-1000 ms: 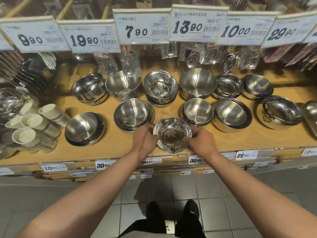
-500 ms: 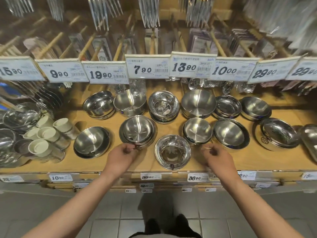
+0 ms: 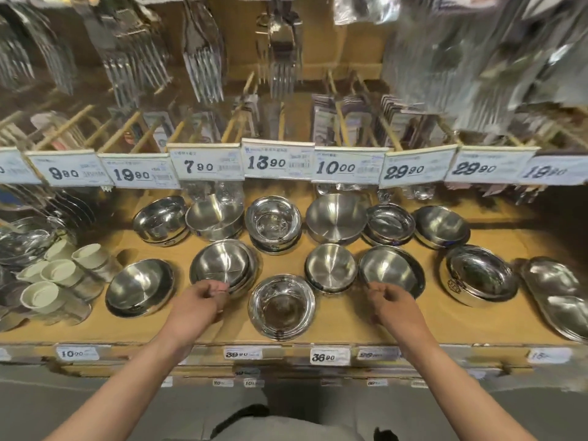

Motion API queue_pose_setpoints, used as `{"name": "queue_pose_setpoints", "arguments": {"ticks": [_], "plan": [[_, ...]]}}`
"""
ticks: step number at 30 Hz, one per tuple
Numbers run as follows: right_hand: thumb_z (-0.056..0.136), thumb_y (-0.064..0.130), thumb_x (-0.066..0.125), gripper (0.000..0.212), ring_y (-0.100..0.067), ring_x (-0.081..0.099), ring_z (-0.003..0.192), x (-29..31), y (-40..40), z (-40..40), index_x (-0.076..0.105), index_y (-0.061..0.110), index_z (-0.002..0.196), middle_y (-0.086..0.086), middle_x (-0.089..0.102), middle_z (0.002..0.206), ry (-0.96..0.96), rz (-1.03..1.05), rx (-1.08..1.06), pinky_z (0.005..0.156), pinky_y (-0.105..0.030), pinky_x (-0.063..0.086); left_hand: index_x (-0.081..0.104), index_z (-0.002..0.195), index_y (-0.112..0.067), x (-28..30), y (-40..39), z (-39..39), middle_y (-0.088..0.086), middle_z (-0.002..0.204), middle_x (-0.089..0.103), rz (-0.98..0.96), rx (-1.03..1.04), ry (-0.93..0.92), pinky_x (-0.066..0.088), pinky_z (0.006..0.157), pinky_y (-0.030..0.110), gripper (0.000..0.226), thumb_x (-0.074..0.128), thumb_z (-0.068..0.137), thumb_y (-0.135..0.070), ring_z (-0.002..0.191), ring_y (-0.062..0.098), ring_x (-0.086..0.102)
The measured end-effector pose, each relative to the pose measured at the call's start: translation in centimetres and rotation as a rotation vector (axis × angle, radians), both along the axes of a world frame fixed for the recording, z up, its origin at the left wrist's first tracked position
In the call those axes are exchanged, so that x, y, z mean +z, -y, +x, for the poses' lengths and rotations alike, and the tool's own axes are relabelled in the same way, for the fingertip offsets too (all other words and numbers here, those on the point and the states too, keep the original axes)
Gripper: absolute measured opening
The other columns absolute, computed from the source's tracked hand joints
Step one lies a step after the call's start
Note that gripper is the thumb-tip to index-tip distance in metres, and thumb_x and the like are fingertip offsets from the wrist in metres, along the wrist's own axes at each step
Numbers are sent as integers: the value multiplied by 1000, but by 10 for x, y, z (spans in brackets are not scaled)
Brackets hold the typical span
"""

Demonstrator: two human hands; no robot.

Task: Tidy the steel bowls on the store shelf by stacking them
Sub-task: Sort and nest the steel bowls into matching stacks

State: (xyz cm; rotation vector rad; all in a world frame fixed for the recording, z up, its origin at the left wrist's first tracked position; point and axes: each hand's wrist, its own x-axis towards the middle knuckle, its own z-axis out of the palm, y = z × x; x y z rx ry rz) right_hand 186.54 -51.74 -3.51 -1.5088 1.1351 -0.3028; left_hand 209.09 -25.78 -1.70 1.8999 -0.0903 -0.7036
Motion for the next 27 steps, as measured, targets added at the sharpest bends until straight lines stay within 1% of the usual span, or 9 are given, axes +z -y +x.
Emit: {"name": "queue_pose_setpoints", "arguments": {"ticks": [4,6,11,14,18,20,23,25,27], "plan": [[98,19,59,14,-19,62,78,-5,17,-29,72,22,100,1,72,88,-15,-32,-61,72,-36,52,68,108,-7,-9,32,-18,12,94,69,-12,-47,-57,58,86,43,18,64,92,0,81,20,64],[98,21,60,13,-21,65,81,-5,27,-40,71,22,104,-2,73,93,-34,-26,-86,80,-42,55,68,107,-5,-13,45,-24,14,94,68,-5,-80,-66,57,89,47,17,63,92,2,81,23,63],[96,17,59,20,-26,67,98,-4,43,-49,70,20,113,-3,74,102,-62,-43,-143,95,-52,54,68,106,-5,-14,68,-23,11,88,64,16,-155,-43,54,64,29,18,61,92,4,72,18,61],[95,19,59,24,-25,66,101,-4,43,-52,70,22,116,-1,74,104,-77,-42,-143,97,-52,53,68,104,-5,-14,74,-24,10,87,64,7,-157,-40,54,68,33,15,62,93,3,70,17,62],[96,18,57,27,-25,64,104,-4,40,-48,69,20,120,-2,72,109,-58,-41,-123,99,-52,52,67,107,-3,-12,70,-28,12,95,65,10,-149,-39,60,78,35,15,62,94,2,84,21,64],[96,19,58,22,-20,64,94,-7,32,-42,70,22,114,2,71,102,-46,-44,-76,91,-44,53,67,105,-3,-10,62,-28,11,94,65,18,-123,-52,60,87,42,17,60,93,5,85,23,65],[97,18,58,15,-9,63,71,-9,14,-25,71,22,103,7,69,87,-16,-36,25,58,-17,49,67,105,-7,-6,41,-24,6,92,66,32,-55,-57,58,84,37,18,61,92,3,83,18,65],[99,17,58,17,-9,66,83,-4,4,-11,69,24,111,7,70,100,7,-10,94,56,-12,46,68,101,-9,-4,26,-20,2,87,65,29,-13,-56,59,76,29,15,62,92,2,77,11,65],[99,15,58,21,-17,67,93,3,-8,3,68,20,117,-3,71,105,15,13,158,61,-18,50,67,95,-11,-4,7,-15,0,83,64,32,35,-43,59,67,23,13,62,93,1,71,6,66]]}}
